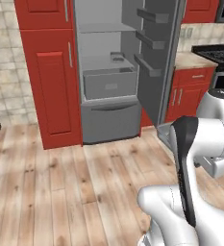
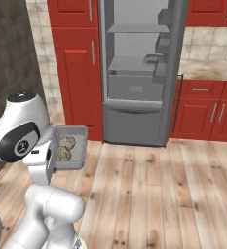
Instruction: Place two dumplings into each of the tupperware containers and then place the containers in the fridge.
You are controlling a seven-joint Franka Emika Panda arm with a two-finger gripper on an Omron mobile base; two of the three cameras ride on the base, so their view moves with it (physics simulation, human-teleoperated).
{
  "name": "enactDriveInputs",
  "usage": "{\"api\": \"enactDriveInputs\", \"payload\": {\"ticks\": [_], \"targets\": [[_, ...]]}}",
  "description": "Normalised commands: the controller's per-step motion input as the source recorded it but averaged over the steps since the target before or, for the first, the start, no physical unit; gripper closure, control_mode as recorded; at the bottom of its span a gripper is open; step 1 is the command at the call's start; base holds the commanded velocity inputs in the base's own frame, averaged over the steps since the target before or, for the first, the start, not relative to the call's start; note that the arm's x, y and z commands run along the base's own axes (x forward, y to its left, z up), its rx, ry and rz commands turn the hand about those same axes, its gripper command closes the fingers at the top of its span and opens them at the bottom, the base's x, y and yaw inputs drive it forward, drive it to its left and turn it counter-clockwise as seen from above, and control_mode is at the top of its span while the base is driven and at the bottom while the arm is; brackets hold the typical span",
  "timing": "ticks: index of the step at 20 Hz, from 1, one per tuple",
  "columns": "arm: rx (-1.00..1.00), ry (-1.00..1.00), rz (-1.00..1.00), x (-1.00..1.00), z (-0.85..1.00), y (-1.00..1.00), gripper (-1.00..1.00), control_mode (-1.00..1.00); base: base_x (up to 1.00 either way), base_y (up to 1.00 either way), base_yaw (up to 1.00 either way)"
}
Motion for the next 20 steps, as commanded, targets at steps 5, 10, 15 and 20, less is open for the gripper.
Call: {"api": "enactDriveInputs", "payload": {"ticks": [5, 10, 15, 20], "targets": [[0.00, 0.00, 0.00, 0.00, 0.00, 0.00, 1.00, 1.00, 1.00, 0.01, 0.08], [0.00, 0.00, 0.00, 0.00, 0.00, 0.00, 1.00, 1.00, 1.00, -0.01, 0.13], [0.00, 0.00, 0.00, 0.00, 0.00, 0.00, 1.00, 1.00, 1.00, -0.13, 0.09], [0.00, 0.00, 0.00, 0.00, 0.00, 0.00, 1.00, 1.00, 0.92, -0.36, 0.04]]}}
